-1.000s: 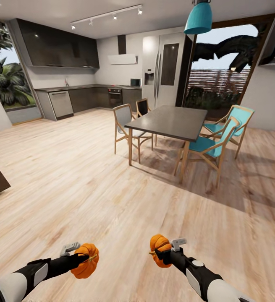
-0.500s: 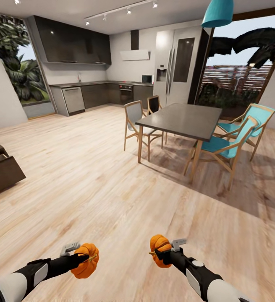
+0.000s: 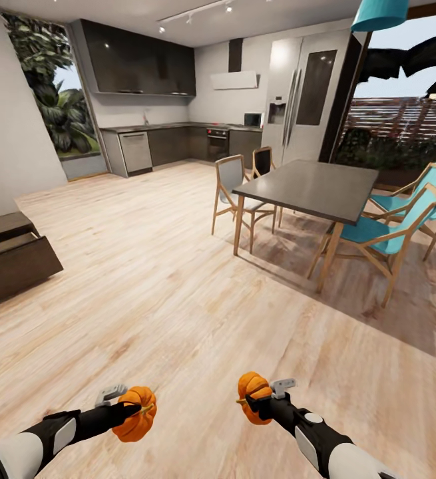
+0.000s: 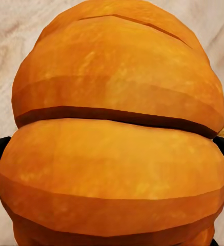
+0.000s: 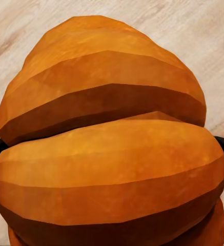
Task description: Place each of the two pumpkins and all three candles from the living room inside a cabinet in the living room (use any cabinet), then make sure every cabinet is closed, and position the cauldron so it is next to a table in the living room.
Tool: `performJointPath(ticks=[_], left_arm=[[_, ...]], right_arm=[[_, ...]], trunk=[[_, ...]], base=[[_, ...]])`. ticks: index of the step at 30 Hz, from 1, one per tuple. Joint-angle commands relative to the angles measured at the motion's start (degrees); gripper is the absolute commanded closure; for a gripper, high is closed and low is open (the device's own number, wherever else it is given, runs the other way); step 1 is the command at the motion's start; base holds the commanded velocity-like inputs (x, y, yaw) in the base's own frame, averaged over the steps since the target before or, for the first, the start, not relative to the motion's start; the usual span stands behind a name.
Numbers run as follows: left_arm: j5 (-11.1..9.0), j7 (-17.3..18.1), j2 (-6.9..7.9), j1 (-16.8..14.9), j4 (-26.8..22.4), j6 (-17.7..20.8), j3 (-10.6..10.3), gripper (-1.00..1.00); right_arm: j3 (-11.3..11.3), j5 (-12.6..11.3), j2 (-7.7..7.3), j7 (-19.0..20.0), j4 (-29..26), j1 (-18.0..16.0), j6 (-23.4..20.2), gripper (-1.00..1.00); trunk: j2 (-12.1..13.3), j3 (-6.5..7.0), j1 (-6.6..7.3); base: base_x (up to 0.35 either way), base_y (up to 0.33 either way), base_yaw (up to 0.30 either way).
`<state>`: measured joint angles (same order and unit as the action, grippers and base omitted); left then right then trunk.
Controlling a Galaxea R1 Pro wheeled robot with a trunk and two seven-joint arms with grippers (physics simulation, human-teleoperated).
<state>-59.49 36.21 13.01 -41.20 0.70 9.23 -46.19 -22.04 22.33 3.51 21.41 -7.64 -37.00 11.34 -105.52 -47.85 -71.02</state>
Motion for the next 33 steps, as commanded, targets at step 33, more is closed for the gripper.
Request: performJointPath(ticks=[33], left_arm=[[-0.1, 0.0, 0.35, 0.0, 0.0, 0.0, 0.1, 1.0]], right_arm=[[-0.1, -0.4, -0.09, 0.1, -0.1, 0.0, 0.1, 1.0]], trunk=[[0.0, -0.03, 0.0]], base=[[0.0, 0.0, 0.214]])
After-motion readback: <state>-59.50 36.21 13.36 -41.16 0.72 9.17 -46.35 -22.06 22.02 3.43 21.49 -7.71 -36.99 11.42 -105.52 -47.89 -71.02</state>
